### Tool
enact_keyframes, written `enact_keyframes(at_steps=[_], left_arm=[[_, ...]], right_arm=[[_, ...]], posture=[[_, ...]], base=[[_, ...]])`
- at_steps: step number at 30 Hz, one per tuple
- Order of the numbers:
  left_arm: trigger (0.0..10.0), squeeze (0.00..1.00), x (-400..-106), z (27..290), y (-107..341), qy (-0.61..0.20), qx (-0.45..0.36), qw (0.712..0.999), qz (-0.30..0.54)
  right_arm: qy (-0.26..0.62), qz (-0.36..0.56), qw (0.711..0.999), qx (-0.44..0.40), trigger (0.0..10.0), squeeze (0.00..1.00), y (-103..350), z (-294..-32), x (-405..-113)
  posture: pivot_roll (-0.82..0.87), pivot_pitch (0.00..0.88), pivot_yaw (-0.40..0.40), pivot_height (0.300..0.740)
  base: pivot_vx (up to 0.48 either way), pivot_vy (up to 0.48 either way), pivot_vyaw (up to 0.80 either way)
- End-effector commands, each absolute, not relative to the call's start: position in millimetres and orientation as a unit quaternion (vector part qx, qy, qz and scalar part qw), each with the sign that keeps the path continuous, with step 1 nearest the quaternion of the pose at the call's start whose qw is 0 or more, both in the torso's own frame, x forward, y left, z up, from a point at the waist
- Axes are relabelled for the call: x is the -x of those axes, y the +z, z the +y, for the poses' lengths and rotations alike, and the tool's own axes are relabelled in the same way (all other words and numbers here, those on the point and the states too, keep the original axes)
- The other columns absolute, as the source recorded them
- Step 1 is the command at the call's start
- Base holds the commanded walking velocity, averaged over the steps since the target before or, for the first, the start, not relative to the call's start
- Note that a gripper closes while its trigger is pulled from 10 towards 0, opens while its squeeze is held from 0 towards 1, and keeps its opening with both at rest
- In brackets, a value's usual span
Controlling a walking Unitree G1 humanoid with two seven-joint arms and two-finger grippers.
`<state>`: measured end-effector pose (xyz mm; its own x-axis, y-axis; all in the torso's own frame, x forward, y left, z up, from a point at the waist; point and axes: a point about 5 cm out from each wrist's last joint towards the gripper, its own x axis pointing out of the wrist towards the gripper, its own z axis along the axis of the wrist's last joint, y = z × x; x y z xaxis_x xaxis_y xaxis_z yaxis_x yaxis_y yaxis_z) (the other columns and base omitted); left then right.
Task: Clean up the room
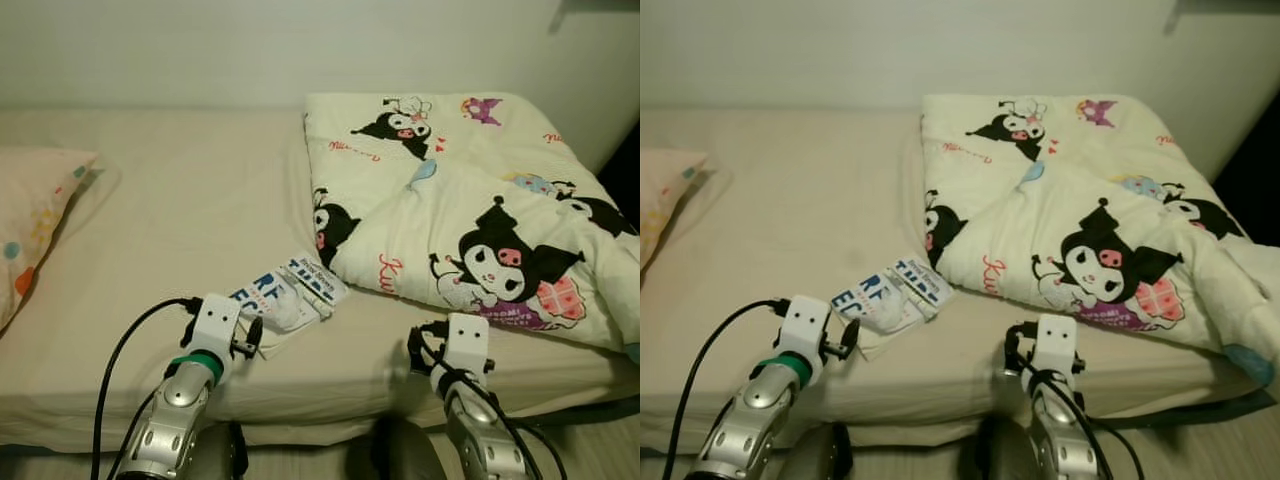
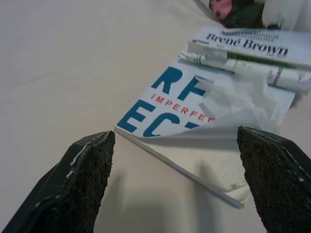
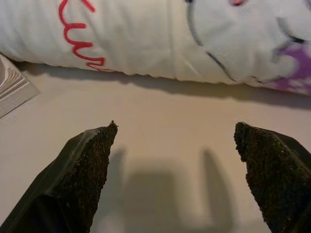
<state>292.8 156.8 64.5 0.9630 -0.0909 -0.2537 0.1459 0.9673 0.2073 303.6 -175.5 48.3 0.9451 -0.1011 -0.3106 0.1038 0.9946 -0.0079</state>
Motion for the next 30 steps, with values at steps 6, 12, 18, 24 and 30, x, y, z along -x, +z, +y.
enact_keyframes(at_steps=[6, 12, 18, 24, 30], left_arm=[[10.0, 0.00, -285.9, 170.1, 58.1, -0.041, -0.128, 0.982, 0.132], [10.0, 0.00, -290.2, 177.1, 65.1, -0.031, -0.137, 0.984, 0.110], [10.0, 0.00, -312.4, 171.7, 69.8, -0.050, -0.118, 0.986, 0.103], [10.0, 0.93, -341.8, 160.9, 84.8, -0.076, -0.088, 0.989, 0.092], [10.0, 1.00, -358.8, 145.4, 92.2, -0.116, -0.065, 0.985, 0.112]], right_arm=[[0.036, 0.157, 0.987, 0.016, 10.0, 0.00, 52.0, -154.9, -314.0], [0.052, 0.148, 0.987, 0.021, 10.0, 0.00, 54.0, -145.7, -315.0], [0.008, 0.130, 0.991, 0.029, 10.0, 0.00, 56.2, -168.0, -310.4], [-0.034, 0.115, 0.992, 0.031, 10.0, 0.00, 58.9, -190.4, -302.0], [-0.058, 0.108, 0.992, 0.036, 10.0, 0.00, 58.7, -199.7, -283.4]], posture=[[0.12, 0.025, 0.029, 0.587], [0.12, 0.033, 0.009, 0.587], [0.09, 0.060, 0.020, 0.587], [0.07, 0.084, 0.046, 0.587], [0.02, 0.114, 0.095, 0.587]], base=[[0.000, 0.000, 0.00], [0.000, 0.000, 0.00], [0.000, 0.000, 0.00], [0.000, 0.000, 0.00], [0.000, 0.000, 0.00]])
